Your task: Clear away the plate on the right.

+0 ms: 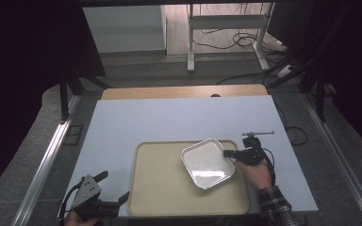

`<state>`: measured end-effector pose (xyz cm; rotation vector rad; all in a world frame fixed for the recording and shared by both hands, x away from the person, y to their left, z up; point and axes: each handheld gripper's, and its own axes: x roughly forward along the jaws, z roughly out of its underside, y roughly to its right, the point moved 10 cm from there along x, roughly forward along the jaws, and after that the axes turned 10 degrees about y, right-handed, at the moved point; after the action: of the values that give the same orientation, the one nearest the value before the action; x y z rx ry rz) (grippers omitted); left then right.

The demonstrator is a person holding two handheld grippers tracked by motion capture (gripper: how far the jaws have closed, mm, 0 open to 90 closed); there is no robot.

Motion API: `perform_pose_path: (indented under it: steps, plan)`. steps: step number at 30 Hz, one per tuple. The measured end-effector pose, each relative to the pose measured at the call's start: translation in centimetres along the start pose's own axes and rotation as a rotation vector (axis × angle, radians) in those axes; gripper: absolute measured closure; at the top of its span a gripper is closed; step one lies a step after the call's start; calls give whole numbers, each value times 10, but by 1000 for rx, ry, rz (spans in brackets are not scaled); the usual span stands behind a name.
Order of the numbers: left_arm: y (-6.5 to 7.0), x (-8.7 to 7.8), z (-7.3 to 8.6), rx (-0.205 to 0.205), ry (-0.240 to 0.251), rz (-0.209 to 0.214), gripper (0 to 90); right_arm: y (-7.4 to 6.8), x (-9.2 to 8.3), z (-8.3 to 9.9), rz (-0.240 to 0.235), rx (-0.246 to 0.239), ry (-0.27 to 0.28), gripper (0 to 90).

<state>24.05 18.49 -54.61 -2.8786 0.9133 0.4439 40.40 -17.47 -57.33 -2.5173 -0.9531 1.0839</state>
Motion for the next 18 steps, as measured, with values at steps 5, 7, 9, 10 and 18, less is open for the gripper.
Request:
perform_pose_path:
  steps: [5,7,9,10,18]
  plan:
    - [0,0,0,1,0,0,3,-9,12,6,-3,-6,-22,893]
    - [0,0,0,1,0,0,3,-11,14,7,-3,-9,-24,893]
    - [0,0,0,2,0,0,3,-15,21,10,0,-17,-35,892]
    - [0,0,0,3,-1,1,4,-16,23,11,4,-20,-38,892]
    - [0,0,0,7,-2,1,4,-17,31,15,3,-29,-44,881]
